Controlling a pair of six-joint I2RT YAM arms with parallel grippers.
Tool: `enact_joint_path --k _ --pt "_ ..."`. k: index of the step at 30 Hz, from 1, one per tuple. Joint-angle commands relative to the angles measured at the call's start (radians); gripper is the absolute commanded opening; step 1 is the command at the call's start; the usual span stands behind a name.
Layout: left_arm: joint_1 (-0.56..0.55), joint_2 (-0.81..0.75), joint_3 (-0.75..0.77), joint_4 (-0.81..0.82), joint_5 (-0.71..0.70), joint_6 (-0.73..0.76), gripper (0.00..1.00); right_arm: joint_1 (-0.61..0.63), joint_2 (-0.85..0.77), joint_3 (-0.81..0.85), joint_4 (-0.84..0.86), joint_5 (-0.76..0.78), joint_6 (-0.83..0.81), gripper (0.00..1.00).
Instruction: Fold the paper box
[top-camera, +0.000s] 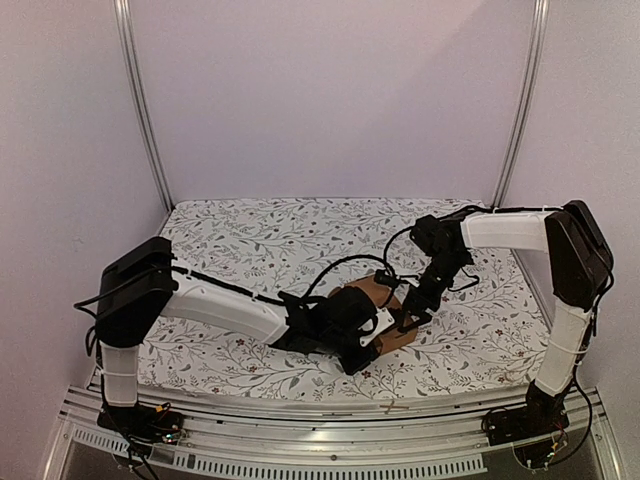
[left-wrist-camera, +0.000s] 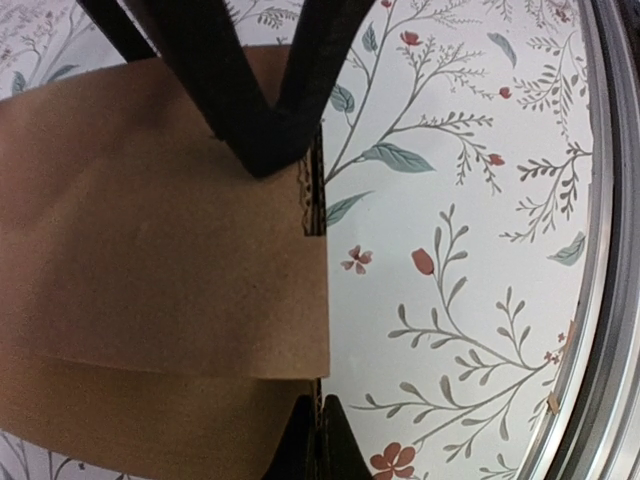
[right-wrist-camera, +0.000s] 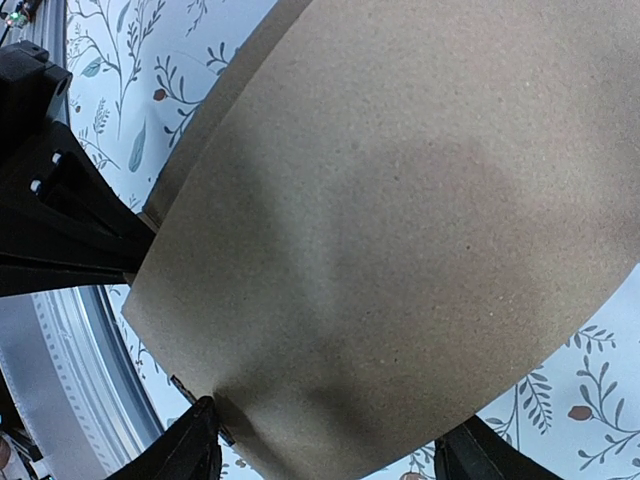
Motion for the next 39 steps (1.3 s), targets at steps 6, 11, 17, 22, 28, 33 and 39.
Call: enact_joint_path --k 6,11,17,22,28,33,39 --pt "0.014 0.055 0.137 -0.082 -0.011 0.056 0.00 0.003 0.042 0.011 -0.030 -0.019 -0.013 0.70" --pt "0.011 0.080 0.203 -0.145 -0.011 0.063 0.00 0.003 0.047 0.014 -0.035 -0.026 -0.011 0.69" --pt "0.005 0.114 0.291 -0.232 -0.030 0.084 0.00 0.013 0.049 0.015 -0.038 -0.029 -0.010 0.69" --pt "-0.001 0.174 0.422 -0.379 -0.059 0.093 0.00 0.029 0.056 0.021 -0.040 -0.024 -0.005 0.69" --pt "-0.009 0.177 0.456 -0.434 -0.089 0.078 0.00 0.032 0.054 0.028 -0.044 -0.013 -0.004 0.69" --pt "-0.014 0.117 0.403 -0.437 -0.092 0.055 0.14 0.016 0.019 0.038 -0.049 0.010 -0.009 0.70" --pt "-0.024 -0.012 0.285 -0.443 -0.048 0.044 0.38 -0.018 -0.077 0.079 -0.085 0.006 -0.028 0.77"
